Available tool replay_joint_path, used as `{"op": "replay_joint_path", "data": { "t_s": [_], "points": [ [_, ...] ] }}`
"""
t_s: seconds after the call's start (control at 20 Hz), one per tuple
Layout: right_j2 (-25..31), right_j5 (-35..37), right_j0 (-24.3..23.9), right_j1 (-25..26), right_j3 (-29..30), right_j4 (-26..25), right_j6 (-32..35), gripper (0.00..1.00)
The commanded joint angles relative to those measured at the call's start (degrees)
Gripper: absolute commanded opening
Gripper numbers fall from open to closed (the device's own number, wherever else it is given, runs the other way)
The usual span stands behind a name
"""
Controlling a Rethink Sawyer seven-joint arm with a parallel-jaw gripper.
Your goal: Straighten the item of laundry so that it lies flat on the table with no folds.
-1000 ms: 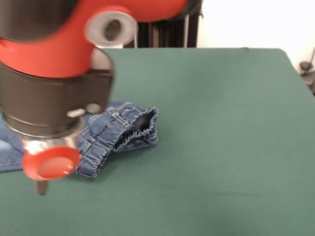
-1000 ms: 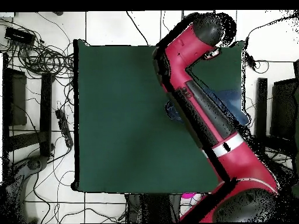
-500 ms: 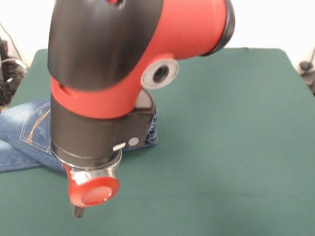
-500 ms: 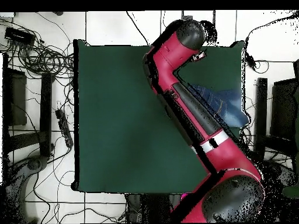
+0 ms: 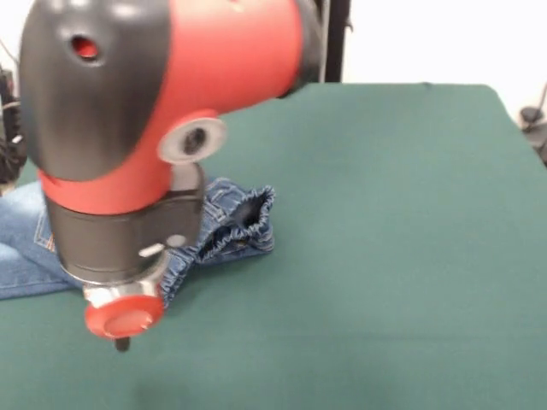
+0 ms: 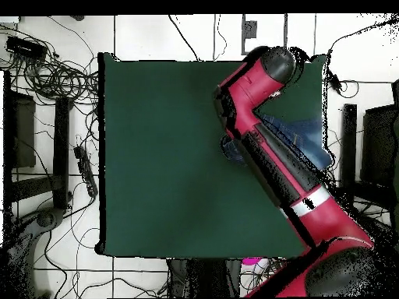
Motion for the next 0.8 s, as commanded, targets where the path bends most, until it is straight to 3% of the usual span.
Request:
{"op": "replay_joint_path", "data": {
  "t_s": [0.05,0.25,0.4,0.6,0.8],
  "points": [
    [-3.2,7.1,-3.5,-6.4,16.4,9.4,23.5,0.00],
    [-0.1,6.2,-5.9,-12.3,22.2,16.5,23.4,0.00],
    [1.0,8.7,-4.9,-12.7,22.7,18.3,28.4,0.00],
    [-0.8,13.4,-2.0,-10.4,20.4,16.5,35.7,0.00],
    [-4.0,17.5,0.5,-7.7,17.8,11.5,39.5,0.00]
  ]
}}
